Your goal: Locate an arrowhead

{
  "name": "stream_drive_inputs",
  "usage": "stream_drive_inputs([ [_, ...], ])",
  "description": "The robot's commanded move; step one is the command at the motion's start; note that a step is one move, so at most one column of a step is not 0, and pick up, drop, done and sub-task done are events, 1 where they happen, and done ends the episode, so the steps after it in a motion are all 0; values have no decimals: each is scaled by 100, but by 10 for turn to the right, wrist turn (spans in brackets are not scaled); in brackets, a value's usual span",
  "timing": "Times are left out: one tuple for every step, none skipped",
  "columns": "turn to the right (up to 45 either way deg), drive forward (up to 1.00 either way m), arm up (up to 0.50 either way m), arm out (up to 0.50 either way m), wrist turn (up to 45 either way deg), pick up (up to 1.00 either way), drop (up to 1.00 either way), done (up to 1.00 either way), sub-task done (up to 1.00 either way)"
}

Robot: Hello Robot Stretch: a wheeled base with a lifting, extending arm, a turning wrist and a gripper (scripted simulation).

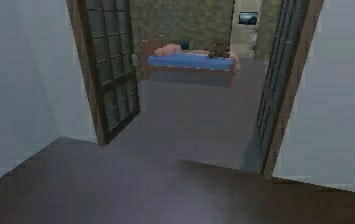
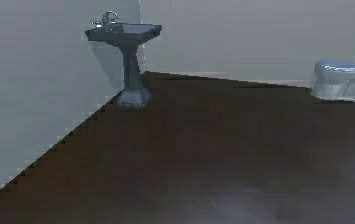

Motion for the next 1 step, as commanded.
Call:
stream_drive_inputs([
  [30,0,0,0,0,0,0,0,0],
])
